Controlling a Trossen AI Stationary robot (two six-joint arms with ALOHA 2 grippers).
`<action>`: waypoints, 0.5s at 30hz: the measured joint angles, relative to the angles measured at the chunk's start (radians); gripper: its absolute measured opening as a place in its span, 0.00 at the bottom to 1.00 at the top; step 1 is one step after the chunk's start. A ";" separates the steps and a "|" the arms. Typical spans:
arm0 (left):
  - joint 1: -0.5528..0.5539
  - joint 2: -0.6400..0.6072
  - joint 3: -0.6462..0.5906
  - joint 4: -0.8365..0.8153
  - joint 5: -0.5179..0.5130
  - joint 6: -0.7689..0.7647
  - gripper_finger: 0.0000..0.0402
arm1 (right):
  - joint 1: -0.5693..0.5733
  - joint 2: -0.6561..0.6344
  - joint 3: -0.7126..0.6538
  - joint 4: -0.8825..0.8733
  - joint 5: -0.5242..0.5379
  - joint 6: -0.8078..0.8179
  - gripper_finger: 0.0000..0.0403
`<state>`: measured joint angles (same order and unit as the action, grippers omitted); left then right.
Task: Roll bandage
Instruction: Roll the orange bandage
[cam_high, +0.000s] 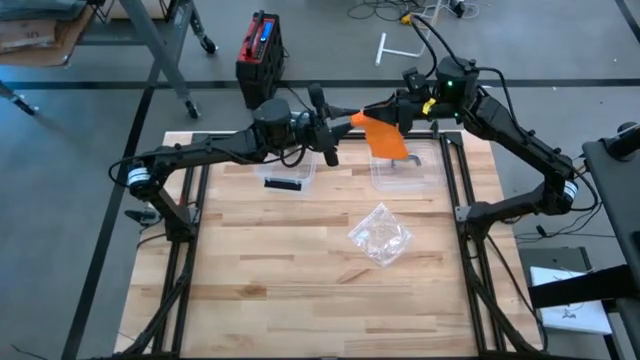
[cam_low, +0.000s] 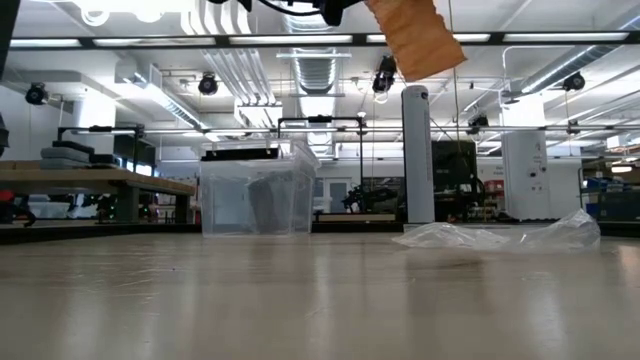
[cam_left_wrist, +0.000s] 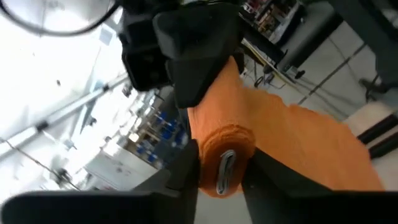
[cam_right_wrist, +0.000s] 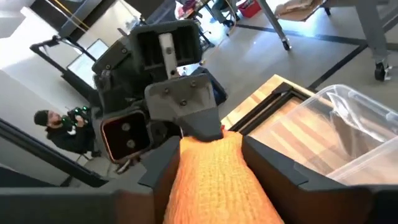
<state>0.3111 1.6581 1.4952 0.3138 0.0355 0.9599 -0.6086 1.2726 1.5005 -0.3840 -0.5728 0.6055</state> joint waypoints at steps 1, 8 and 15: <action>0.000 0.000 0.000 0.000 -0.002 -0.038 0.26 | 0.000 0.000 0.000 0.000 -0.002 -0.020 0.36; 0.003 -0.034 0.000 -0.093 0.049 -0.416 0.50 | 0.004 -0.017 0.000 -0.002 -0.031 -0.326 0.27; 0.035 -0.067 0.000 -0.085 0.338 -0.802 0.69 | 0.003 -0.025 0.000 -0.003 -0.064 -0.574 0.26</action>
<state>0.3460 1.5909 1.4952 0.2289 0.3731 0.1580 -0.6052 1.2480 1.5002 -0.3868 -0.6372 0.0313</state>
